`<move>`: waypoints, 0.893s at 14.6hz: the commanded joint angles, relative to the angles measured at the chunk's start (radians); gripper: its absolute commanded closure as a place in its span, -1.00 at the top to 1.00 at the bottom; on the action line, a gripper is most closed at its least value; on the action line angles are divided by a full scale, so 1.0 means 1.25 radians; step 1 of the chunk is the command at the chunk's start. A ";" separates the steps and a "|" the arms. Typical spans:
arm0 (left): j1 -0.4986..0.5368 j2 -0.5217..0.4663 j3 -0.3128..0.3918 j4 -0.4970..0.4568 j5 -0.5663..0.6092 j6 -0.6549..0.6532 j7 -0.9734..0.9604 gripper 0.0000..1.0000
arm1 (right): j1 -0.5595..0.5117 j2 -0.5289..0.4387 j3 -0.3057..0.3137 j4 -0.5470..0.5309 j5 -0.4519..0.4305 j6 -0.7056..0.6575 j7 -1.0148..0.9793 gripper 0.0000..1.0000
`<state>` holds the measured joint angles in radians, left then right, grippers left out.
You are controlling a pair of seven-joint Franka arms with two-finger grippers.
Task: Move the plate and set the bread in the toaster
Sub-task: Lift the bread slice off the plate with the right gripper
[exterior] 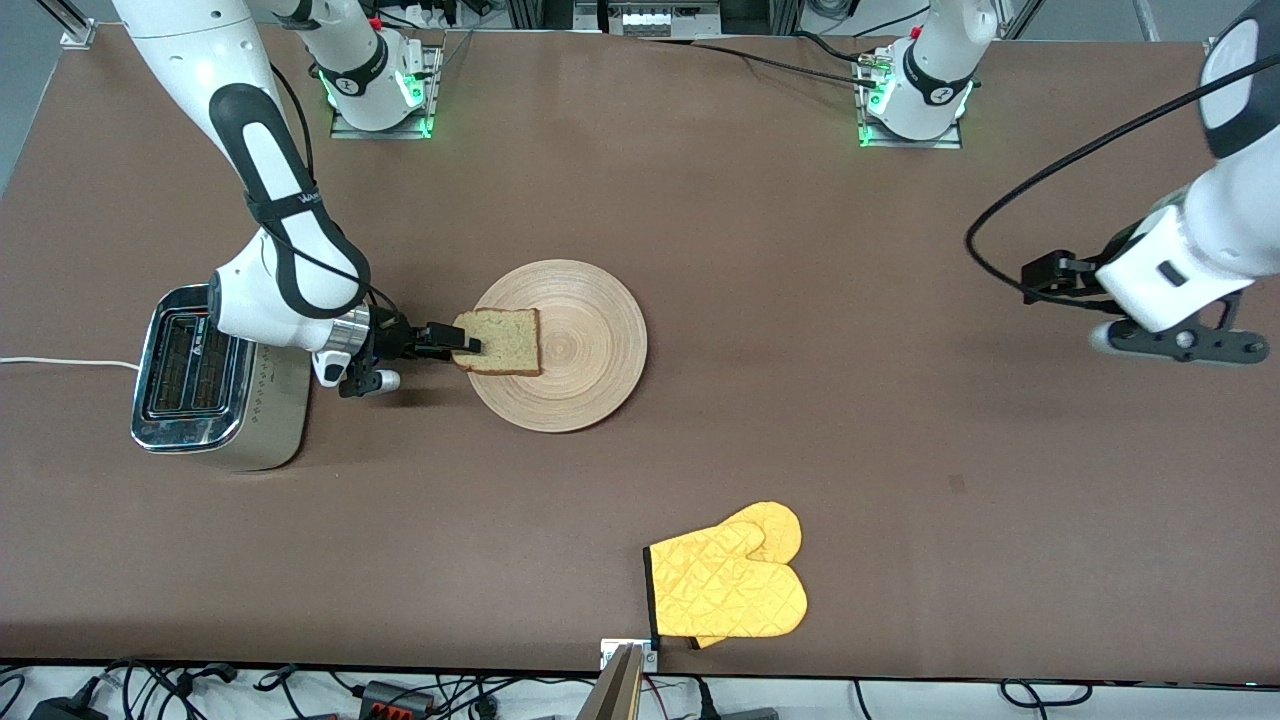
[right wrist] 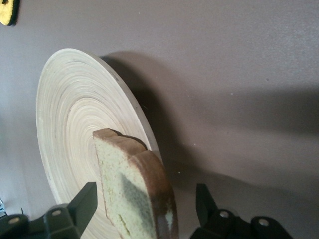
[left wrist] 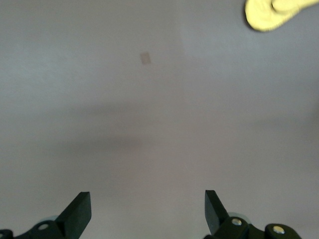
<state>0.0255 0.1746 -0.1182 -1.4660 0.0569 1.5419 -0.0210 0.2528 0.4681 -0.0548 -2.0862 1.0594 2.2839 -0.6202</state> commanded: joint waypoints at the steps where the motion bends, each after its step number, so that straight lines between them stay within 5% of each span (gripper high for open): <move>1: -0.024 -0.152 0.050 -0.209 -0.011 0.131 0.001 1.00 | -0.002 -0.006 0.000 -0.013 0.029 0.006 -0.032 0.29; 13: -0.047 -0.178 0.065 -0.209 -0.015 0.126 0.024 1.00 | -0.028 -0.016 -0.005 -0.013 0.029 -0.066 -0.019 -0.01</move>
<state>-0.0224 -0.0370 -0.0426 -1.7264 0.0555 1.6909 -0.0109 0.2229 0.4658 -0.0627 -2.0861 1.0701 2.2122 -0.6237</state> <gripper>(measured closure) 0.000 0.480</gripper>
